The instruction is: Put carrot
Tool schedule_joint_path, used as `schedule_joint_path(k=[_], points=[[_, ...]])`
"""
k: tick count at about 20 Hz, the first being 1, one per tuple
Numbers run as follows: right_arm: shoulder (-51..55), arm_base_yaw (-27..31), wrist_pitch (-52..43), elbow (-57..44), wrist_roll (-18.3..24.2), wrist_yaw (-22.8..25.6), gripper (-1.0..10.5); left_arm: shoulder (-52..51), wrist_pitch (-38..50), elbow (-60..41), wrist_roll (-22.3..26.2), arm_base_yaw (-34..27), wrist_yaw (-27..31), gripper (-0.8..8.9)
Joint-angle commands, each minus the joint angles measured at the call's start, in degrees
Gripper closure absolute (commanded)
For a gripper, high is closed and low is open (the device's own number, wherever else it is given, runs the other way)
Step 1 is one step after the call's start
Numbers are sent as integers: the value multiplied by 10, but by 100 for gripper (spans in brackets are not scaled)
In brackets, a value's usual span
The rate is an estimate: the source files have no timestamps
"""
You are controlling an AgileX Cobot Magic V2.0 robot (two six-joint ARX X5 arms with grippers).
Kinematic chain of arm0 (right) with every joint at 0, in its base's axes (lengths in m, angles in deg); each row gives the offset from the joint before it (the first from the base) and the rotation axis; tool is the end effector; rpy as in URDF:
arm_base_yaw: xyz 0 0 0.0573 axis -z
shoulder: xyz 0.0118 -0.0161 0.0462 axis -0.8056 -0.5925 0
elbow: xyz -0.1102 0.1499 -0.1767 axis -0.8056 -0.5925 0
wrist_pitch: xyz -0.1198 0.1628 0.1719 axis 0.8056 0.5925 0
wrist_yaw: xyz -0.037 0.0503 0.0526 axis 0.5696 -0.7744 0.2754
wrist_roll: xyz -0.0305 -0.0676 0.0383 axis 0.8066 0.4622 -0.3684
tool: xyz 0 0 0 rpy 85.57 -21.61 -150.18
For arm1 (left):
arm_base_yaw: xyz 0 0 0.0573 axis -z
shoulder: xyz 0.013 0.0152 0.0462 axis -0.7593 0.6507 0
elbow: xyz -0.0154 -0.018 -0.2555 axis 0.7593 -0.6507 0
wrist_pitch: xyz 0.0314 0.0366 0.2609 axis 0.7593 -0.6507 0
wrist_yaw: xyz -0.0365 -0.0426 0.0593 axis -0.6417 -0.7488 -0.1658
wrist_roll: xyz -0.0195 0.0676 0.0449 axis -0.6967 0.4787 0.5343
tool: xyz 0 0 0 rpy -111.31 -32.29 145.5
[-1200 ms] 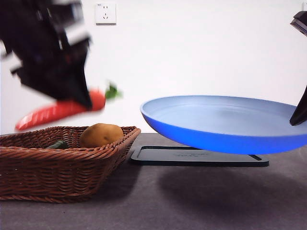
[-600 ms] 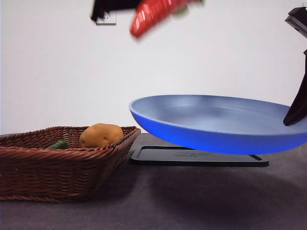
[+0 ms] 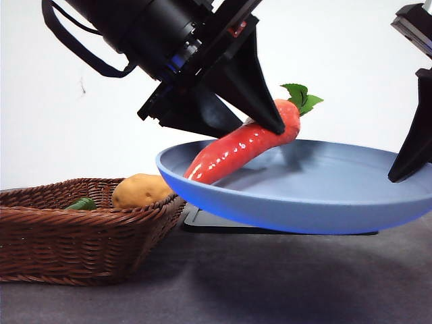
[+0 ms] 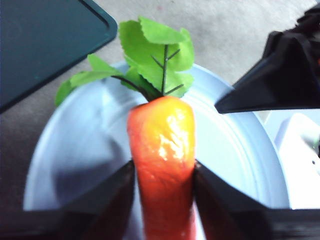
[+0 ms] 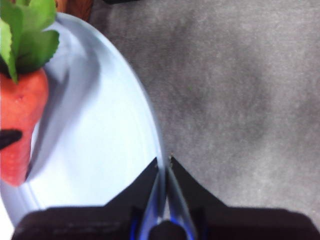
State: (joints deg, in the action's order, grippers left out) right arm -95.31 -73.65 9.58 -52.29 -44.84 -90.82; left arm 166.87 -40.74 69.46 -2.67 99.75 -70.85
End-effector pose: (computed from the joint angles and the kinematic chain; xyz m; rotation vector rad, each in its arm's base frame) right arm 0.1848 0.0967 0.1654 0.3852 1.0439 0.5101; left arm 0.2065 -0.2751 0.1915 0.0323 0.7853 -0.9893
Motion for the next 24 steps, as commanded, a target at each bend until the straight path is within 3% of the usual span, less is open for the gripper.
schedule_joint_path(k=[1, 4, 12, 19, 24], points=[[-3, -5, -4, 5, -10, -2, 943, 7, 2, 6, 4, 7, -3, 564], [-3, -4, 1, 5, -10, -2, 943, -7, 4, 6, -28, 7, -3, 564], [-38, 32, 3, 9, -18, -3, 943, -189, -43, 6, -22, 5, 3, 565], [-217, 85, -87, 106, 7, -3, 943, -339, -138, 6, -7, 5, 115, 566], [-398, 120, -91, 264, 21, -7, 943, -370, -177, 6, -5, 5, 139, 567]])
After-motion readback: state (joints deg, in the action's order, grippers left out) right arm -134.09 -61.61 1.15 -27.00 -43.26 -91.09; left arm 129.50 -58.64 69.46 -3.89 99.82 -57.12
